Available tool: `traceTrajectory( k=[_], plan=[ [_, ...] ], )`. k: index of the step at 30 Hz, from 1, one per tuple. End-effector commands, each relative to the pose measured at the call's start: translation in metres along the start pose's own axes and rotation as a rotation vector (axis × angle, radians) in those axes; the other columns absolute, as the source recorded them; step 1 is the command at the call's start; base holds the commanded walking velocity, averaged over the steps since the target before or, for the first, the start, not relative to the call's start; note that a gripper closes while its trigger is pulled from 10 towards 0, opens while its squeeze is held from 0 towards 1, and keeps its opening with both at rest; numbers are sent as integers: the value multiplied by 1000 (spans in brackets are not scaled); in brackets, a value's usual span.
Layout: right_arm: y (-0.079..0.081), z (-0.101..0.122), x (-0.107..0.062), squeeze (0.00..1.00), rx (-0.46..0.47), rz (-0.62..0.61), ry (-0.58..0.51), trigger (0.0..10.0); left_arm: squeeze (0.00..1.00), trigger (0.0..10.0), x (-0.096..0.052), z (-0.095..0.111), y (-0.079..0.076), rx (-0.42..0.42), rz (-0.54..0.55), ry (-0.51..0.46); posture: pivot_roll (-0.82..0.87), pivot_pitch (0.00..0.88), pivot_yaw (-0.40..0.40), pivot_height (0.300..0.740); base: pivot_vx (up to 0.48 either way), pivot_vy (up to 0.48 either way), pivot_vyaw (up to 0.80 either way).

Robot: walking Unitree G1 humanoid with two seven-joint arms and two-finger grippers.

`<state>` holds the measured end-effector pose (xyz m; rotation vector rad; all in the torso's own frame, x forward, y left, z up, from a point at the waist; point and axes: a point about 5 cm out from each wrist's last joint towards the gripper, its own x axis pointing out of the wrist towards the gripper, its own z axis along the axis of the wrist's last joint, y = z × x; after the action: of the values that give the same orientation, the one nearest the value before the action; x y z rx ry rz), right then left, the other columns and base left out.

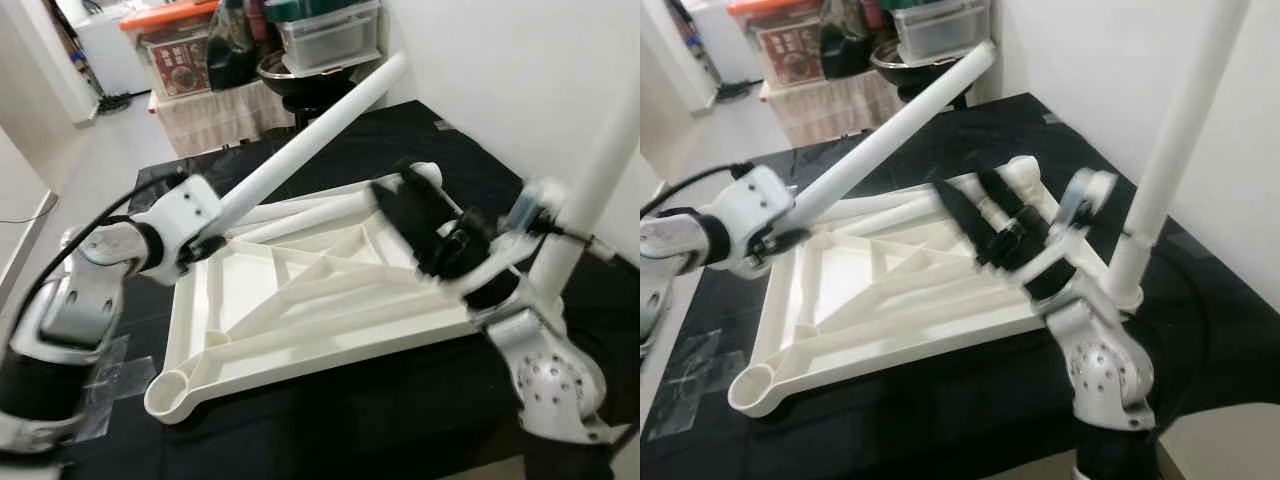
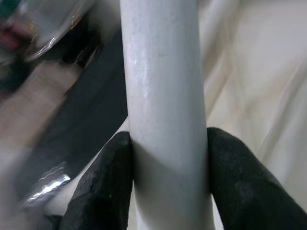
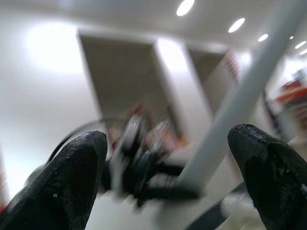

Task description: Building children table

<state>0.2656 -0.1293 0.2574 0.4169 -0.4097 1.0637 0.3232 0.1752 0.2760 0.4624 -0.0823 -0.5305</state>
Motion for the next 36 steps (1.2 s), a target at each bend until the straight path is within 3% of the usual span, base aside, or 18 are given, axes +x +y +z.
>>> traceTrajectory(
  k=[1,3,4,5,7,8,9,10,11,12,13,15,19,26,29,33,36],
  plan=[
    [8,-4,4,0,-2,50,33,10000,0,0,-6,4,6,-62,11,-61,-6,98,109,740,0,0,0],
    [10,-7,3,0,5,81,71,10000,0,0,-11,10,-10,-222,-142,-249,-9,98,106,740,0,0,0],
    [10,-7,3,0,5,81,71,10000,0,0,-11,10,-10,-222,-142,-249,-9,98,106,740,0,0,0],
    [11,-7,3,0,5,97,88,10000,0,0,-19,12,-18,-323,-274,-340,-11,98,101,740,0,0,0],
    [11,-7,3,0,5,97,88,10000,0,0,-19,12,-18,-323,-274,-340,-11,98,101,740,0,0,0],
    [11,-7,3,0,0,115,104,10000,0,0,-29,12,-27,-407,-424,-410,-12,96,98,740,0,0,0],
    [11,-7,3,0,0,115,104,10000,0,0,-29,12,-27,-407,-424,-410,-12,96,98,740,0,0,0],
    [10,-6,3,0,-18,143,129,10000,0,0,-42,9,-36,-463,-596,-475,-16,91,89,740,0,0,0],
    [10,-6,3,0,-18,143,129,10000,0,0,-42,9,-36,-463,-596,-475,-16,91,89,740,0,0,0],
    [8,-4,3,0,-38,168,155,10000,0,0,-54,8,-43,-489,-733,-517,-19,90,86,740,0,0,0],
    [8,-4,3,0,-38,168,155,10000,0,0,-54,8,-43,-489,-733,-517,-19,90,86,740,0,0,0],
    [6,0,2,0,-72,210,204,10000,0,0,-66,10,-52,-496,-862,-562,-22,90,79,740,0,0,0],
    [6,1,1,0,-79,226,222,10000,0,0,-67,11,-54,-493,-884,-566,-22,90,79,740,0,0,0],
    [13,2,0,0,-78,383,354,10000,0,0,-70,13,-69,-469,-986,-538,-33,90,69,740,0,0,0],
    [13,2,-4,0,-61,423,396,10000,0,0,-68,13,-68,-446,-972,-525,-29,94,65,740,0,0,0],
    [10,-1,-10,0,-60,429,432,10000,0,0,-69,14,-64,-430,-948,-528,-29,94,65,740,0,0,0],
    [-2,8,-12,0,-67,366,381,10000,0,0,-70,13,-63,-406,-937,-506,-28,100,64,740,0,0,0]
  ],
)
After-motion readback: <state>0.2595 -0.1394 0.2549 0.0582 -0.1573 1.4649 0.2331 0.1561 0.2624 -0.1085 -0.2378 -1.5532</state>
